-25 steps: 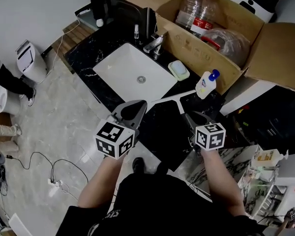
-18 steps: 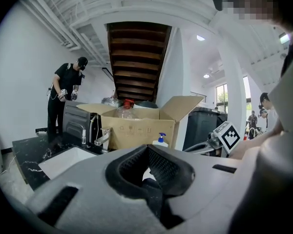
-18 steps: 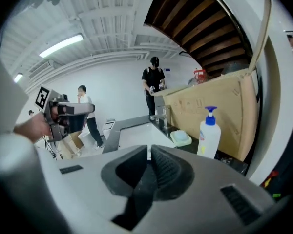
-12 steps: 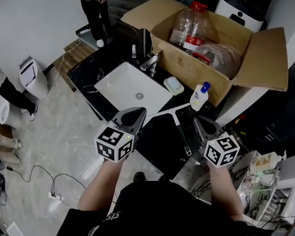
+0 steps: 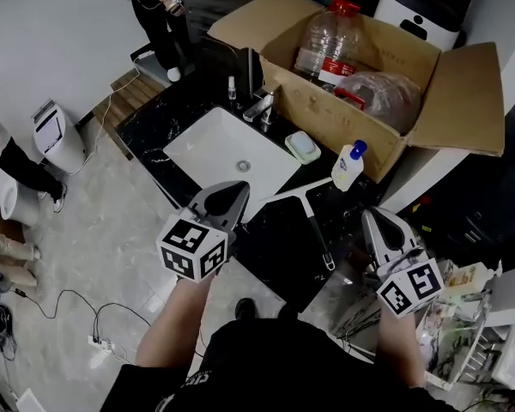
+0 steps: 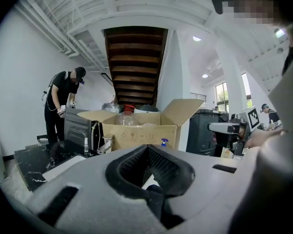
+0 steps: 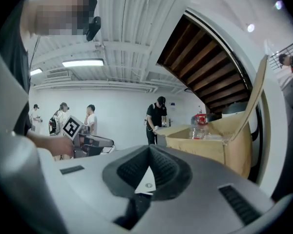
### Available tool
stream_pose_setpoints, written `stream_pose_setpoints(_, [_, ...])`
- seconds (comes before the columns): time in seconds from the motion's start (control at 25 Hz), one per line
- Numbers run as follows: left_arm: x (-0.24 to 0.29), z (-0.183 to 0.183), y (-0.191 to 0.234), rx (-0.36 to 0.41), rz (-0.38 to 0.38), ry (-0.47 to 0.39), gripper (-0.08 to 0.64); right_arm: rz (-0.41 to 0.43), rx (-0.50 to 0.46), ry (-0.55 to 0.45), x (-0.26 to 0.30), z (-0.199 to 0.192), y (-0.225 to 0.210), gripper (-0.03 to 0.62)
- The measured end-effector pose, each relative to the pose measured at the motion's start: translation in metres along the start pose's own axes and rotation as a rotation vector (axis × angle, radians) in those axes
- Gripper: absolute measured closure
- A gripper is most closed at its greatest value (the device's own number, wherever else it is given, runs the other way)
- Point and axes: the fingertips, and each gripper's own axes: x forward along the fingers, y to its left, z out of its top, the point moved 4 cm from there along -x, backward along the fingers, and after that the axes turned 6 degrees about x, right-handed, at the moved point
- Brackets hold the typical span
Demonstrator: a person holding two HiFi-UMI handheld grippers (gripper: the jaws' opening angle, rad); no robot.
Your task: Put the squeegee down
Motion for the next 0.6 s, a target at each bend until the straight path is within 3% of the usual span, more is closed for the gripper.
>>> stream_pose_setpoints(0.6, [0.014, -0.007, 0.012, -0.02, 0.042, 0.006, 0.551, -0.001, -0.032, 0.014, 0.035, -0.018, -0.006, 0.589])
